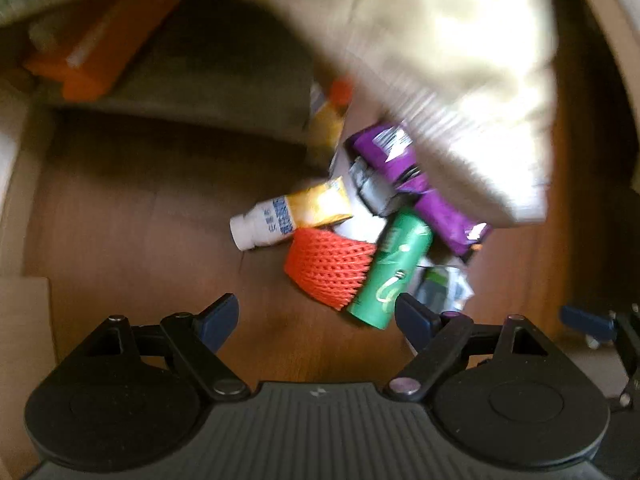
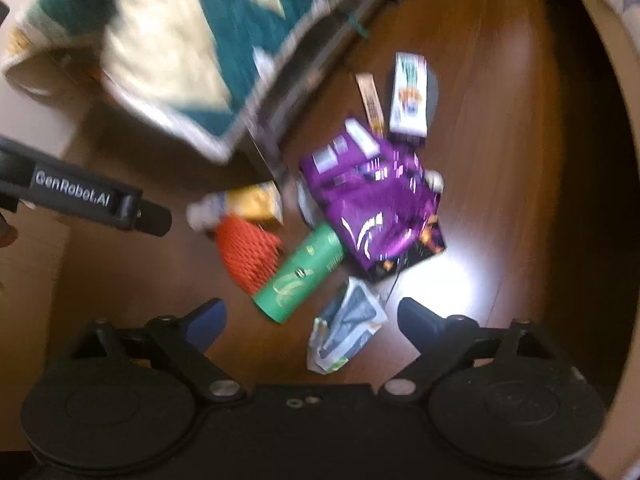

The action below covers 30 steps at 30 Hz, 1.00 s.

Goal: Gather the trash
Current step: 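Lower left tool to grasp orange foam net while right tool grasps white wrapper, then lift foam net and white wrapper with both tools over the wastebasket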

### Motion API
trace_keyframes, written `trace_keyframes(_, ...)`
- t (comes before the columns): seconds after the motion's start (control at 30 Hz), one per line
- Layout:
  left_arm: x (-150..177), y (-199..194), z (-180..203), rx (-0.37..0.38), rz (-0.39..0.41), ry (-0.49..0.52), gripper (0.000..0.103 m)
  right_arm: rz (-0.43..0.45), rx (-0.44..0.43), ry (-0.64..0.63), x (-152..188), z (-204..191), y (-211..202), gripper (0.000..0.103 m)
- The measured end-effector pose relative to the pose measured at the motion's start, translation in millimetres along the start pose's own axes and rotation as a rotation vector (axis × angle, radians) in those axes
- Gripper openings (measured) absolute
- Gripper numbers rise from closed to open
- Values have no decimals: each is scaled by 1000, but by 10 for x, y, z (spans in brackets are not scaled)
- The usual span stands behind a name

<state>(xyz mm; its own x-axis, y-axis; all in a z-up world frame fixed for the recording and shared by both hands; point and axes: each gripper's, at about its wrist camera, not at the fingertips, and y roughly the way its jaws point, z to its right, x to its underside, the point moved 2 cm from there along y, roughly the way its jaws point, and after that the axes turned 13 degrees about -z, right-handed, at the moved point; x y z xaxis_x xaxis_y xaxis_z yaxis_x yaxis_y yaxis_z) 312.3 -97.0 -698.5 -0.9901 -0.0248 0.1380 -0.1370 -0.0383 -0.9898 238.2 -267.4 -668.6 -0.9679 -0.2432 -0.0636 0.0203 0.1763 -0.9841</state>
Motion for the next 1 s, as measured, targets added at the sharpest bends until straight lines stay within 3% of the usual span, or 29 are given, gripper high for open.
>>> trace_keyframes(0.2, -239, 764, 1, 25, -50, -55, 85, -64, 9, 37, 32, 108, 818, 80)
trace_keyframes(0.47, -406, 1427, 57, 27, -92, -28, 85, -123, -4, 104, 97, 191, 1542, 71)
trace_keyframes(0.6, -414, 1564, 10, 52, -111, -56, 83, -131, 6, 124, 111, 201, 1699, 57)
trace_keyframes(0.67, -413, 1589, 5, 45, -121, -55, 71, -139, 5, 146, 123, 219, 1742, 46)
trace_keyframes(0.8, -376, 1588, -17, 50, -150, -68, 31, -145, 16, 172, 146, 258, 1771, 15)
trace_keyframes(0.83, -362, 1574, -29, 52, -155, -72, 25, -142, 22, 176, 153, 261, 1757, 13)
trace_keyframes(0.9, -321, 1507, -43, 51, -157, -73, 18, -141, 31, 182, 163, 271, 1721, 6)
trace_keyframes(1.0, -228, 1358, -64, 56, -162, -65, 17, -132, 35, 188, 185, 251, 1553, 4)
